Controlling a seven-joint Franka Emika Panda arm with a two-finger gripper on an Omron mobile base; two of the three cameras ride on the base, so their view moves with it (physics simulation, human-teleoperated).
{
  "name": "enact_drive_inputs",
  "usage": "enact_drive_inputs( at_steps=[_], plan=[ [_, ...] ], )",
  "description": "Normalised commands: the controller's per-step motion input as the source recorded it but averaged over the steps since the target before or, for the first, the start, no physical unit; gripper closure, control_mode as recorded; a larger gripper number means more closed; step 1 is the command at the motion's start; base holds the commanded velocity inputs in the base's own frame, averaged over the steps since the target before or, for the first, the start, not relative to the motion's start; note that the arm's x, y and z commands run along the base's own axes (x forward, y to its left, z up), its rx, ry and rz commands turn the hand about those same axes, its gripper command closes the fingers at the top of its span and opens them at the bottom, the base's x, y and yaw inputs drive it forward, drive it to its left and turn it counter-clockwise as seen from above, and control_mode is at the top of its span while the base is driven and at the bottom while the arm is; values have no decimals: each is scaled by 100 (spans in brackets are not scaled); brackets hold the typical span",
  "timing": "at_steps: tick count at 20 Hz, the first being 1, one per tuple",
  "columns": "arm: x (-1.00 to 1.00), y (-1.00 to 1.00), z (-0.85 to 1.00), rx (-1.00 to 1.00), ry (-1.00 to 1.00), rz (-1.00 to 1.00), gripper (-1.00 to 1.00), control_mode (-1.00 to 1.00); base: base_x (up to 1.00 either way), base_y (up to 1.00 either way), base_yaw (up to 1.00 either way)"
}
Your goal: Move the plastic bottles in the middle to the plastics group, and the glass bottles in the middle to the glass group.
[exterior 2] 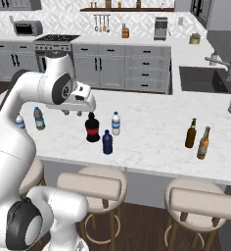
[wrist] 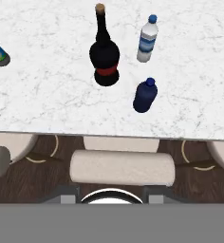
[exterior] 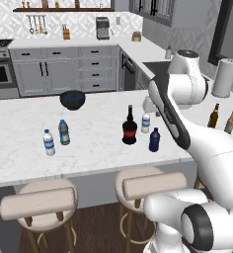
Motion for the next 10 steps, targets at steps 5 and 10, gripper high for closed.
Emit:
enact_drive_inputs(
  at_steps=[5,10],
  plan=[
    [0,11,-21,-5,6,0,-100,-100,0,0,0],
    [34,12,-36,-2,-3,0,-100,-100,0,0,0]
  ],
)
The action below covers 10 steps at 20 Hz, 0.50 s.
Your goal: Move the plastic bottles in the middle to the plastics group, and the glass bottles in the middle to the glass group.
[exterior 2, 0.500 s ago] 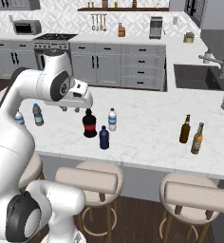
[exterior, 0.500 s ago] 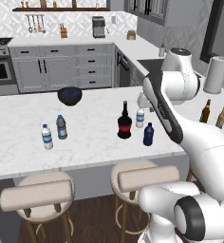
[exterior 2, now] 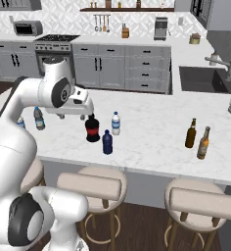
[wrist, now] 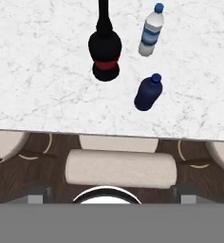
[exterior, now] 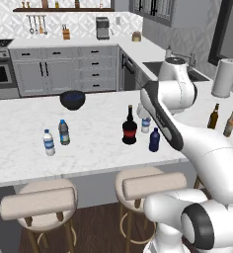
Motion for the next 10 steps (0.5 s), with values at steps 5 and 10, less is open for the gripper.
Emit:
enact_drive_inputs(
  at_steps=[5,10],
  plan=[
    [66,32,-29,1,-10,0,-100,-100,0,0,0],
    [43,19,-7,1,-19,0,-100,-100,0,0,0]
  ],
)
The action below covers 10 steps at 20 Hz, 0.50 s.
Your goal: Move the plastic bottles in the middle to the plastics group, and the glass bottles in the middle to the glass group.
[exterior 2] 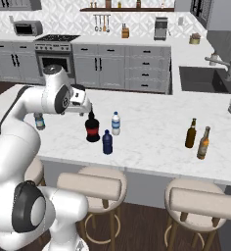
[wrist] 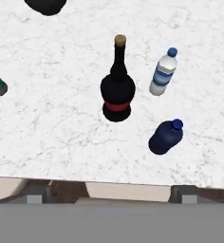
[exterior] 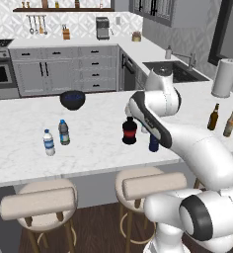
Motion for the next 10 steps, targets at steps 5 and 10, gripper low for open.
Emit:
enact_drive_inputs(
  at_steps=[5,10],
  plan=[
    [23,0,-5,0,-19,0,-100,-100,0,0,0],
    [36,0,-5,0,-13,0,-100,-100,0,0,0]
  ],
)
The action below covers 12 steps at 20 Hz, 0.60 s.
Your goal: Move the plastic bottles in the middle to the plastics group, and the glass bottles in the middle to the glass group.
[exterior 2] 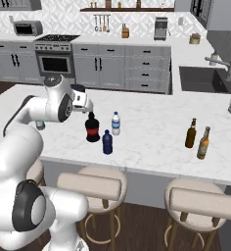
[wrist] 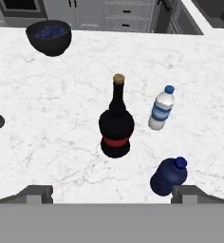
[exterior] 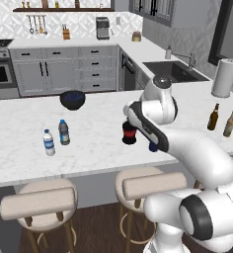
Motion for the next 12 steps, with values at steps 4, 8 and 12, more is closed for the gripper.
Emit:
enact_drive_inputs(
  at_steps=[4,8,12],
  plan=[
    [45,-5,-1,0,0,2,-100,-100,0,0,0],
    [27,-3,-6,0,0,4,-100,-100,0,0,0],
    [12,0,-25,0,0,4,-100,-100,0,0,0]
  ],
)
